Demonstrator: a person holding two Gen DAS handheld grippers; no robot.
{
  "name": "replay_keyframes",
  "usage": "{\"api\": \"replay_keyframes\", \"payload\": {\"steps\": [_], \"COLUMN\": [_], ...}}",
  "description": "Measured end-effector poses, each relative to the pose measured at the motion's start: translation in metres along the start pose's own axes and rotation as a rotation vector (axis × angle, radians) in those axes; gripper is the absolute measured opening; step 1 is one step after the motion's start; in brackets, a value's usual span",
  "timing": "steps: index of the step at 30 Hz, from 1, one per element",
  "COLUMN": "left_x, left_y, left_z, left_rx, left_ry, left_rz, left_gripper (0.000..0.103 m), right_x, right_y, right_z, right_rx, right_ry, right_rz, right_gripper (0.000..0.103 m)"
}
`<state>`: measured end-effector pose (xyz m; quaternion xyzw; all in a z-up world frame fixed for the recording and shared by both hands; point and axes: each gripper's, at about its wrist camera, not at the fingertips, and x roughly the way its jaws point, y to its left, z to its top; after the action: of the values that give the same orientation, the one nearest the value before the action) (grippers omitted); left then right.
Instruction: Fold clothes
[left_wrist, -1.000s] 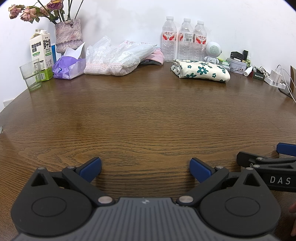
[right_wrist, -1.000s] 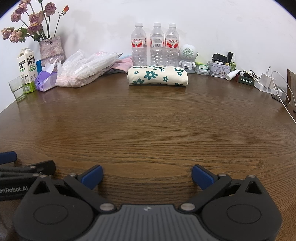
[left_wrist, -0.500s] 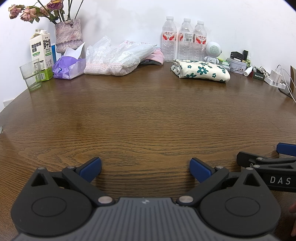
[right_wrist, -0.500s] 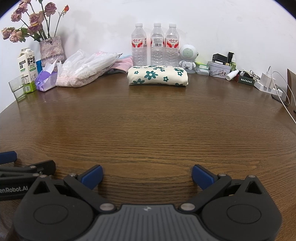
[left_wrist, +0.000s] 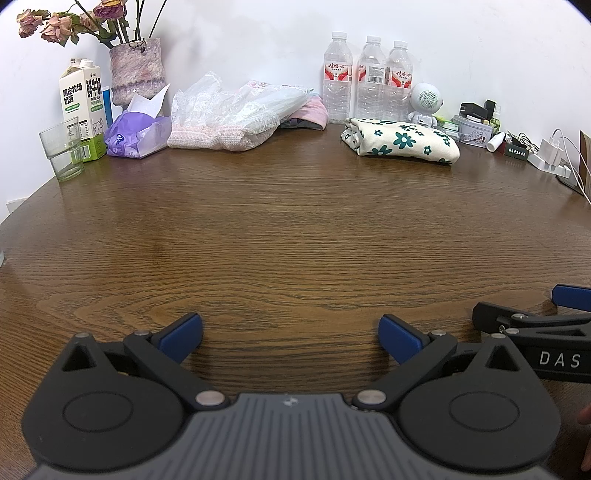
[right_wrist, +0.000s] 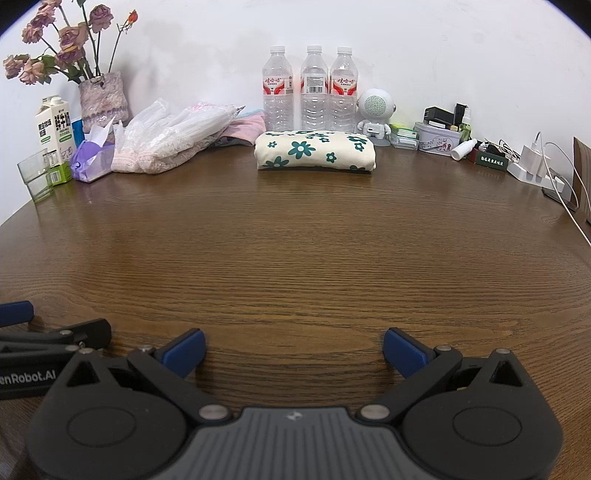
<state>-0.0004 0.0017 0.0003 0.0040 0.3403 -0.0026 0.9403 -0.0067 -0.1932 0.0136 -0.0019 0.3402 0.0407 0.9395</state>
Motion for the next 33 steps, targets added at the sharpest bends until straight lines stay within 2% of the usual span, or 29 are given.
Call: {"api": "replay_keyframes", "payload": {"steps": [33], "left_x": [-0.0002], "left_y": [0.0018], "left_z": [0.0014], "left_rx": [0.0], "left_ry": [0.001], "left_rz": [0.004], "left_gripper": [0.103], "right_x": [0.0043], "right_y": [0.003], "right_z": [0.0049], "right_rx": [-0.007], "right_ry": [0.006], "right_rz": [-0.005], "right_gripper": [0.103]}}
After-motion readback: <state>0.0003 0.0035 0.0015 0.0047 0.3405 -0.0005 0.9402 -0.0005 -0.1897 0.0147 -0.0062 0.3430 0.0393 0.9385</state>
